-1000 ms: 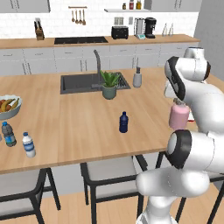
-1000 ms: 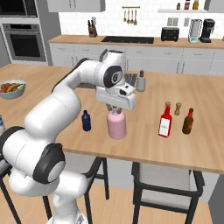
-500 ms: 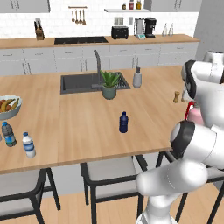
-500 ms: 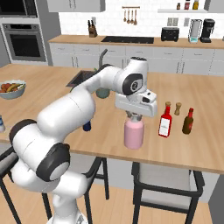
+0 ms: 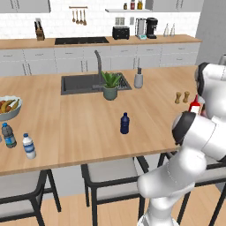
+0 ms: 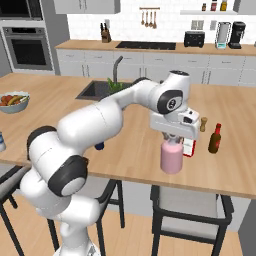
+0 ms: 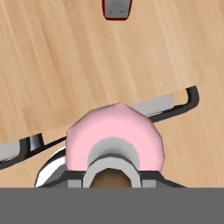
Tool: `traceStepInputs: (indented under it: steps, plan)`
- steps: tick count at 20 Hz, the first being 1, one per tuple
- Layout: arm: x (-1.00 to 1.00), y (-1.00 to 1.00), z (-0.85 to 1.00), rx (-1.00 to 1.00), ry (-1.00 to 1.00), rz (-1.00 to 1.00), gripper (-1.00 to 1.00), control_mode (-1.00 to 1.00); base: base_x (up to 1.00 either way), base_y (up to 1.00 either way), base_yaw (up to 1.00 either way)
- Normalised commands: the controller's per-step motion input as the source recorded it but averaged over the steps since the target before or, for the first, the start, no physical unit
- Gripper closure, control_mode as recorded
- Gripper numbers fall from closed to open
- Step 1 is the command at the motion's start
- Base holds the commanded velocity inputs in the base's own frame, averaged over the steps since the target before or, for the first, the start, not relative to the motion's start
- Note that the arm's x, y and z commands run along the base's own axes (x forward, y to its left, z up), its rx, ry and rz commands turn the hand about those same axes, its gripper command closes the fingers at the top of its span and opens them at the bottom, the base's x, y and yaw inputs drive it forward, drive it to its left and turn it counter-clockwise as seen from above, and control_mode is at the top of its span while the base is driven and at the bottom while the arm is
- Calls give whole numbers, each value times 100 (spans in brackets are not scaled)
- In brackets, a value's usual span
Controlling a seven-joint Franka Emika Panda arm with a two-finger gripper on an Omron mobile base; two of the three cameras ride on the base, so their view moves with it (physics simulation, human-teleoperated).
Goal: Move the plastic bottles in the middle to the plastics group, and the glass bottles in the middle to the glass group.
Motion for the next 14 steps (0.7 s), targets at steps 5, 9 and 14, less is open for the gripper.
traceStepInputs:
  steps: [5,9,14]
  plan:
    - [4,-41,-3,0,1,0,100,-100,0,0,0]
    - [21,-29,-21,0,0,0,100,-100,0,0,0]
    - [39,-20,-25,0,0,0,100,-100,0,0,0]
